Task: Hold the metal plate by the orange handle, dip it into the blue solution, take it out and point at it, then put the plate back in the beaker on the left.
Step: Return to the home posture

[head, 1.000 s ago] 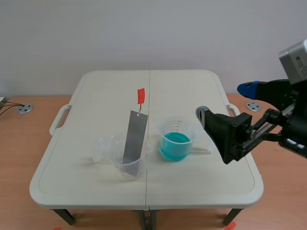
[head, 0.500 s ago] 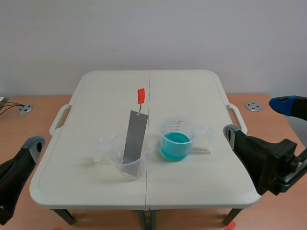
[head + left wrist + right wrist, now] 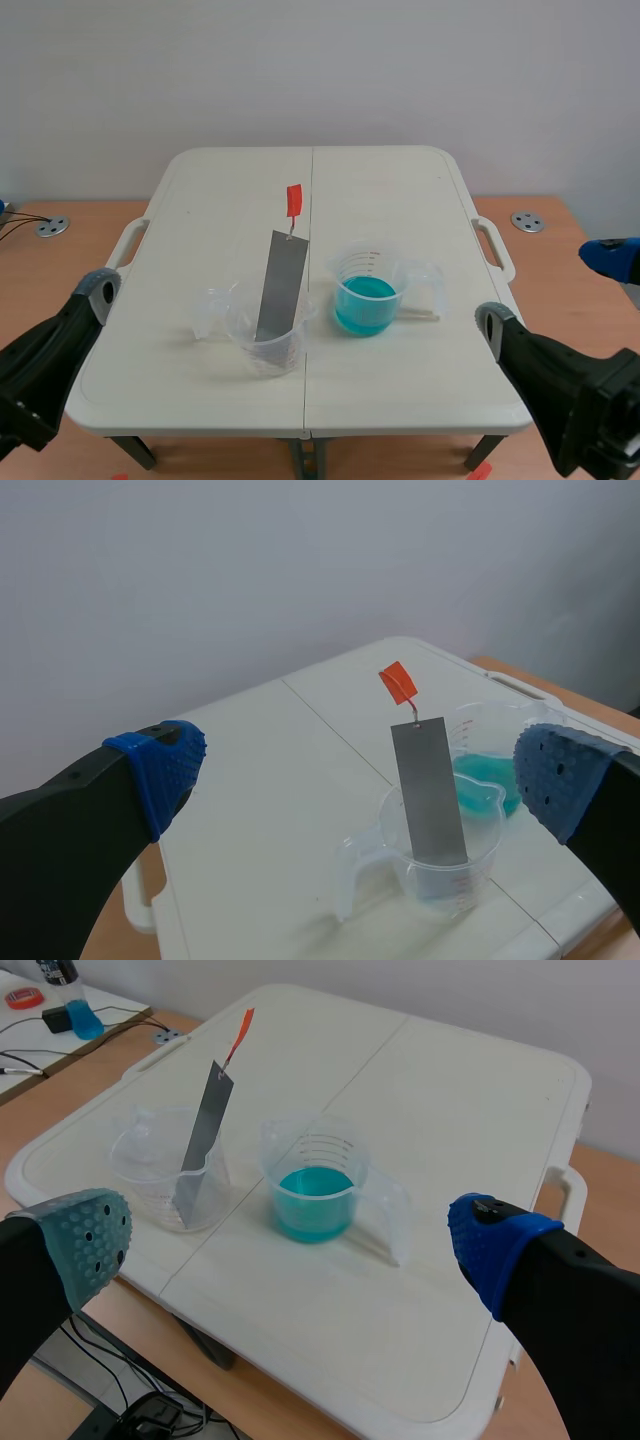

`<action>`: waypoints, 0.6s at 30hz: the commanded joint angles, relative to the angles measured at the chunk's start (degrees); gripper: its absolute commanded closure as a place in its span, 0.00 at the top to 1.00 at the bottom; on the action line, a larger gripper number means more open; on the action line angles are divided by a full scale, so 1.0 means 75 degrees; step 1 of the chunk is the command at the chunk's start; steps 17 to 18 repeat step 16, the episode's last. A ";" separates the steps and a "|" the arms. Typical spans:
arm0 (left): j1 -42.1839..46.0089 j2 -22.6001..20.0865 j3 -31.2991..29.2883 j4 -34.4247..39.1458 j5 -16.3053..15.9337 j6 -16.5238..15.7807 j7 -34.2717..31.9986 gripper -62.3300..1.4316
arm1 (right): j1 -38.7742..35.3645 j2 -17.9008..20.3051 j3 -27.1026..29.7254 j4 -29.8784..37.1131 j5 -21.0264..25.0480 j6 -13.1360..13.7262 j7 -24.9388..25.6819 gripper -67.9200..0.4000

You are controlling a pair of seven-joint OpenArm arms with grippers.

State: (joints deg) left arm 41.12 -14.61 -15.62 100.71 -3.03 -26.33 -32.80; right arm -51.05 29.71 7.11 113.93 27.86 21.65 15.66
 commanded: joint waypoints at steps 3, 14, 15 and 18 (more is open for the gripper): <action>0.0082 -0.0023 -0.0061 0.0047 -0.0096 0.0015 -0.0102 1.00 | -0.0070 0.0032 0.0093 0.0230 0.0079 -0.0099 0.0163 0.98; 0.0082 -0.0023 -0.0061 0.0047 -0.0096 0.0015 -0.0047 1.00 | -0.0067 0.0032 0.0093 0.0230 0.0079 -0.0102 0.0157 0.98; 0.0082 -0.0023 -0.0061 0.0047 -0.0096 0.0015 -0.0047 1.00 | -0.0067 0.0032 0.0093 0.0230 0.0079 -0.0102 0.0157 0.98; 0.0082 -0.0023 -0.0061 0.0047 -0.0096 0.0015 -0.0047 1.00 | -0.0067 0.0032 0.0093 0.0230 0.0079 -0.0102 0.0152 0.98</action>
